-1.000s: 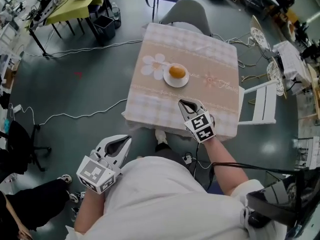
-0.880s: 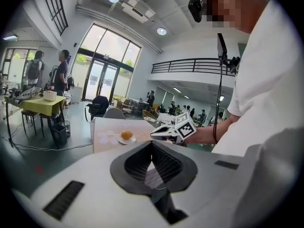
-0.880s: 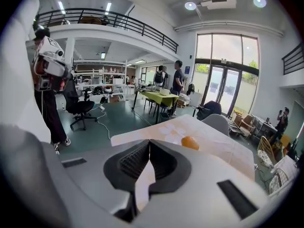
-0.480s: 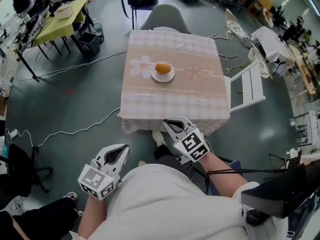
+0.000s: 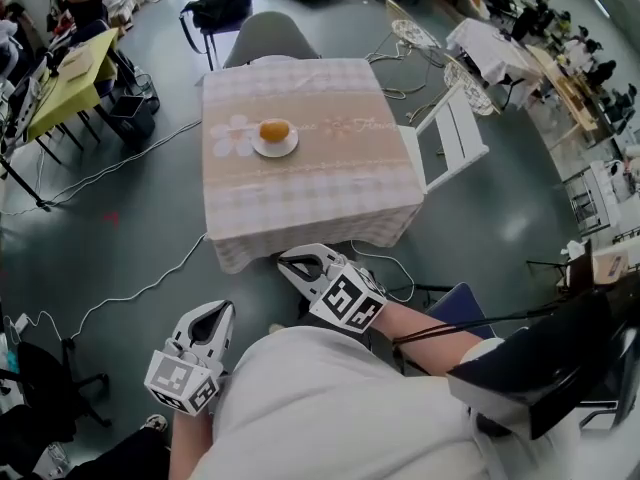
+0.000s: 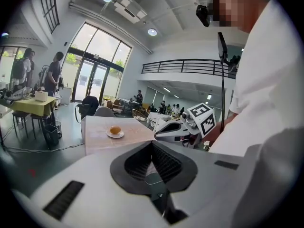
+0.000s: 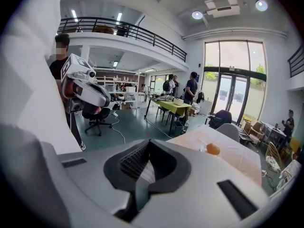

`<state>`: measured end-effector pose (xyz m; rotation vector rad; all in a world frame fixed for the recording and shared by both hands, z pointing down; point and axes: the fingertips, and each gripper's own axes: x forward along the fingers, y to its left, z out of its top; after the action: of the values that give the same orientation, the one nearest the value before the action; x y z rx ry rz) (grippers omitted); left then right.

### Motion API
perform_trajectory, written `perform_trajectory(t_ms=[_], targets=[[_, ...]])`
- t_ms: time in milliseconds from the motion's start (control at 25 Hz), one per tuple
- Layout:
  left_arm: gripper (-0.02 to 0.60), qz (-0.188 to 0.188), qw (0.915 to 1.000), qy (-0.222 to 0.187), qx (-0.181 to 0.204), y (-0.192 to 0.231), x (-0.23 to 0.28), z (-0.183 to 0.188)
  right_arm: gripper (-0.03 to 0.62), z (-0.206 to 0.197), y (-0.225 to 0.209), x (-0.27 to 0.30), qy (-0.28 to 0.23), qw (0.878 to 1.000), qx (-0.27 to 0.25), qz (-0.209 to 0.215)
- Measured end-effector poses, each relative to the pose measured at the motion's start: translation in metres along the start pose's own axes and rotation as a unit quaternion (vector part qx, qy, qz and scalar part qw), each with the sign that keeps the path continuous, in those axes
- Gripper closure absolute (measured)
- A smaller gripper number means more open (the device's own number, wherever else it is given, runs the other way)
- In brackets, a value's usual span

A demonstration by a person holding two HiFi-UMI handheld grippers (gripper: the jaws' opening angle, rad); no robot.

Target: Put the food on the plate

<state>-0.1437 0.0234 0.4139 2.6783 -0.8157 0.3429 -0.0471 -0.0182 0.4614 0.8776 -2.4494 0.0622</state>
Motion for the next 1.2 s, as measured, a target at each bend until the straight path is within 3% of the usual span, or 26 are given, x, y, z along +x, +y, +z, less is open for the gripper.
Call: perform_trajectory(t_ms=[560, 920, 1200], targets=[[0.572, 0.01, 0.9999, 0.0, -0.007, -0.01, -0.012, -0.01, 0.582, 0.01, 0.034, -0.005, -0.006, 0.999, -0.03, 0.029], [0.572, 0.013, 0.9996, 0.006, -0.023, -0.001, -0.009, -0.008, 0.582, 0.016, 0.028, -0.001, -0.003, 0.999, -0.028, 0.033], [0.572, -0.007, 0.9995, 0.018, -0.026, 0.011, 0.019, -0.008, 0.582, 0.005, 0.004, -0.001, 0.01, 0.999, -0.021, 0.029]])
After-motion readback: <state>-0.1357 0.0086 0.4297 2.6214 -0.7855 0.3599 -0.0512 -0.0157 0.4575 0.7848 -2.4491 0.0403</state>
